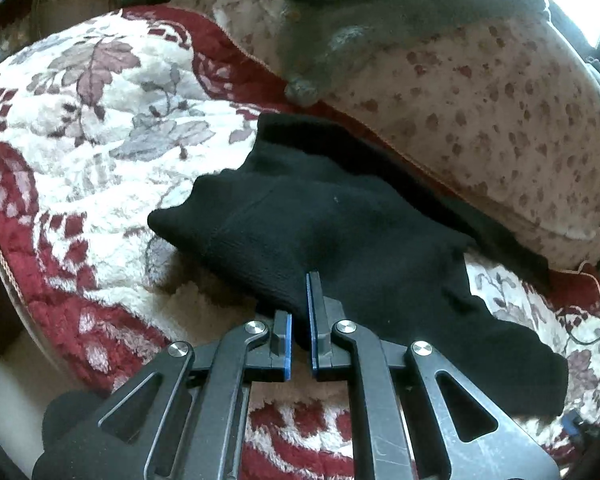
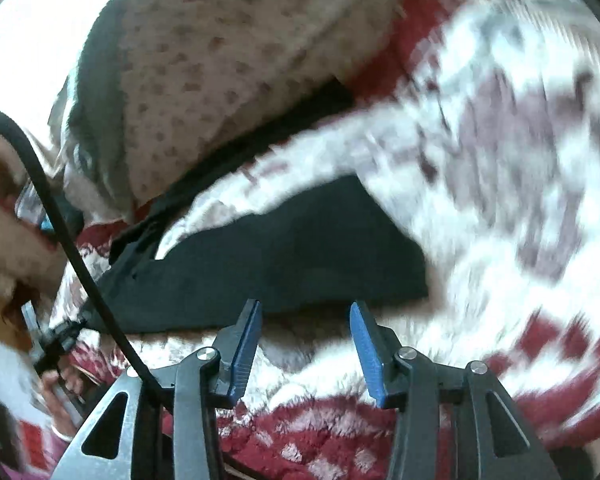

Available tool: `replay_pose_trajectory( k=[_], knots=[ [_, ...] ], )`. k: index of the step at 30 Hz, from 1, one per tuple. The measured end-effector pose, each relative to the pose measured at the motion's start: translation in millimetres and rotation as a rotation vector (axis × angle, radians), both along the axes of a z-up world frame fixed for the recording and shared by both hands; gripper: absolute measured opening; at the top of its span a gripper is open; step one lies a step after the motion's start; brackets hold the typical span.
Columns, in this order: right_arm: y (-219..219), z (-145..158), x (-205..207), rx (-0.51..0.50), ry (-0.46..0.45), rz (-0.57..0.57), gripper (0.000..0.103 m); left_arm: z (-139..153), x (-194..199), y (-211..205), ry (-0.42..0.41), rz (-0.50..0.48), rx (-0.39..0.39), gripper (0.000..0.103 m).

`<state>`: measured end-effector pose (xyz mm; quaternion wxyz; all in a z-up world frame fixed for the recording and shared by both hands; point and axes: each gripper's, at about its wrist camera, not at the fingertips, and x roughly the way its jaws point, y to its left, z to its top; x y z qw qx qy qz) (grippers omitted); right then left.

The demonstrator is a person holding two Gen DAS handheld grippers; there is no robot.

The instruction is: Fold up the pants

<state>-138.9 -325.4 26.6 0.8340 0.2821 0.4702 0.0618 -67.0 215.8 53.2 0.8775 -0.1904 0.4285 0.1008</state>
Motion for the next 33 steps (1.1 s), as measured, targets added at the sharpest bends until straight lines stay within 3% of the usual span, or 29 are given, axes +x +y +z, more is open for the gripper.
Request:
replay_pose_trajectory(
  k=[2, 7, 8, 9, 10, 13, 17, 19, 22, 24, 27, 30, 33],
  knots=[
    [0, -15, 1, 0.104, 0.011, -0.024, 0.044, -2, 0, 1, 0.012, 0.002, -0.009, 0.005],
    [-12, -32, 16, 0.262, -0.089, -0.150, 0.046, -3, 1, -1, 0.028, 0.005, -0.003, 0.005],
    [-20, -35, 19, 0.297, -0.121, -0.189, 0.037, -3, 2, -2, 0.031, 0.006, -0.002, 0.005],
    [-28, -38, 22, 0.305, -0.138, -0.233, 0.019, -3, 2, -2, 0.034, 0.008, -0.001, 0.005],
    [-34, -37, 24, 0.293, -0.152, -0.258, 0.011, -2, 3, -1, 0.036, 0.009, -0.004, 0.005],
    [-36, -14, 23, 0.151, -0.225, -0.224, 0.006, 6, -2, -1, 0.016, -0.009, -0.021, 0.005],
    [1, 34, 7, -0.215, -0.292, -0.076, 0.006, 12, -13, -5, -0.004, -0.028, -0.013, 0.005],
    [8, 33, 2, -0.317, -0.264, -0.050, 0.006, 2, -13, -8, 0.024, -0.031, -0.001, 0.005],
    [1, -3, 1, -0.333, -0.102, -0.028, 0.006, -16, -11, -4, 0.074, -0.017, -0.032, 0.005],
    [-6, -19, -2, -0.298, -0.055, -0.048, 0.008, -18, -12, -2, 0.070, -0.012, -0.032, 0.005],
    [-20, -10, -7, -0.307, -0.026, -0.128, 0.029, -13, -14, -1, 0.051, -0.020, -0.032, 0.006],
    [-37, 1, -14, -0.325, 0.002, -0.205, 0.029, -12, -17, 6, 0.046, -0.007, -0.079, 0.007],
    [-44, 18, -20, -0.282, -0.045, -0.243, 0.029, -9, -22, 12, 0.051, 0.005, -0.076, 0.019]
  ],
)
